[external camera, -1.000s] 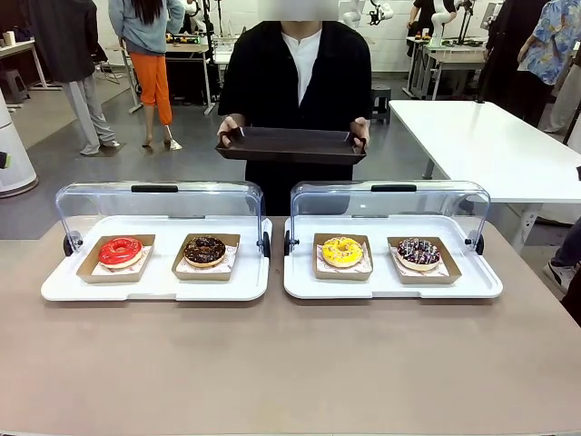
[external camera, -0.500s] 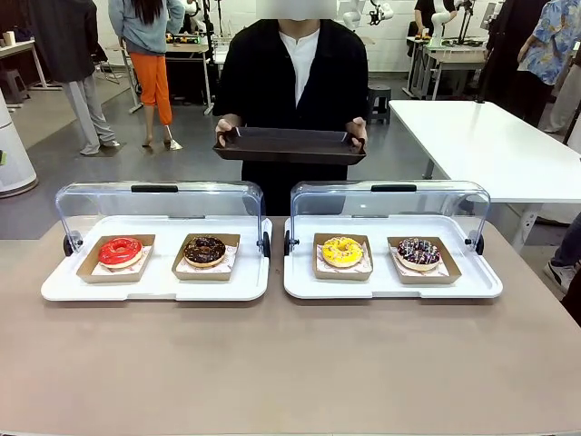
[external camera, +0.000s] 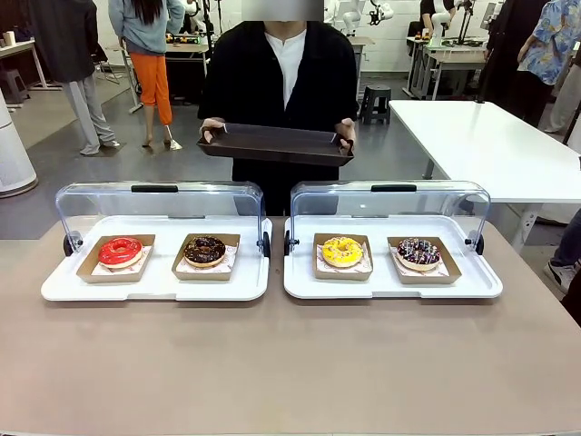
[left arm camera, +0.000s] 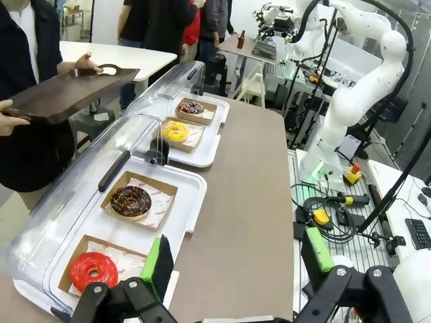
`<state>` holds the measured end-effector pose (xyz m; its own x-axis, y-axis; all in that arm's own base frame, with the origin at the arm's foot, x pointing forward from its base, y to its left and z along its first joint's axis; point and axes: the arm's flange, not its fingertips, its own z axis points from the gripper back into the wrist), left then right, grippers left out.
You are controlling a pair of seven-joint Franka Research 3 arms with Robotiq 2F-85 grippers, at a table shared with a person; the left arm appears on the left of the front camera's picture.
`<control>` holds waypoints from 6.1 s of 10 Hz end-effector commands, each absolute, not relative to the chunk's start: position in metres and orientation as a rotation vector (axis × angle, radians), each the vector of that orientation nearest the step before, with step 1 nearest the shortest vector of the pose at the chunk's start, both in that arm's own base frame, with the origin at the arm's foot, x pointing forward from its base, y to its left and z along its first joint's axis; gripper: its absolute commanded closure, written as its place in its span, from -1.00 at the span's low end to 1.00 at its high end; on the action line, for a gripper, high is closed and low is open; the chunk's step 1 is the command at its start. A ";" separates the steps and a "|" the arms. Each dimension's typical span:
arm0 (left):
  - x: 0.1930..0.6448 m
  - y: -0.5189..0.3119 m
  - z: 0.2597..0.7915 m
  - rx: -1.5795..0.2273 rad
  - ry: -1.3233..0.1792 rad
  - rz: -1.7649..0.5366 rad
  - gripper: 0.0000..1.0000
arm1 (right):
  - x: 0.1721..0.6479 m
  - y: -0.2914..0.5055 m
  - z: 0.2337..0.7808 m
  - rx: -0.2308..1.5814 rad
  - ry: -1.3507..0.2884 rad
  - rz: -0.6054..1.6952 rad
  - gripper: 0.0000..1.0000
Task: Provide the desired donut to the person.
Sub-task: Pick up and lift the Paper togo box containing the Donut pointed at by the person.
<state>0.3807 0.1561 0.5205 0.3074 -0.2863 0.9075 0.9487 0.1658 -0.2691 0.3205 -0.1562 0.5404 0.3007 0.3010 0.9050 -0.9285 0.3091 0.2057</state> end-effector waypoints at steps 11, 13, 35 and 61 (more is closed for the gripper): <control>0.380 0.156 0.523 -1.021 -0.823 -1.034 -1.00 | 0.319 -0.157 0.542 0.877 -0.898 0.981 -1.00; 0.380 0.156 0.523 -1.021 -0.823 -1.034 -1.00 | 0.319 -0.157 0.542 0.877 -0.898 0.981 -1.00; 0.380 0.156 0.523 -1.021 -0.823 -1.034 -1.00 | 0.321 -0.151 0.553 0.779 -0.841 1.045 -1.00; 0.380 0.156 0.523 -1.021 -0.823 -1.034 -1.00 | 0.465 0.027 0.403 0.104 -0.125 1.511 -1.00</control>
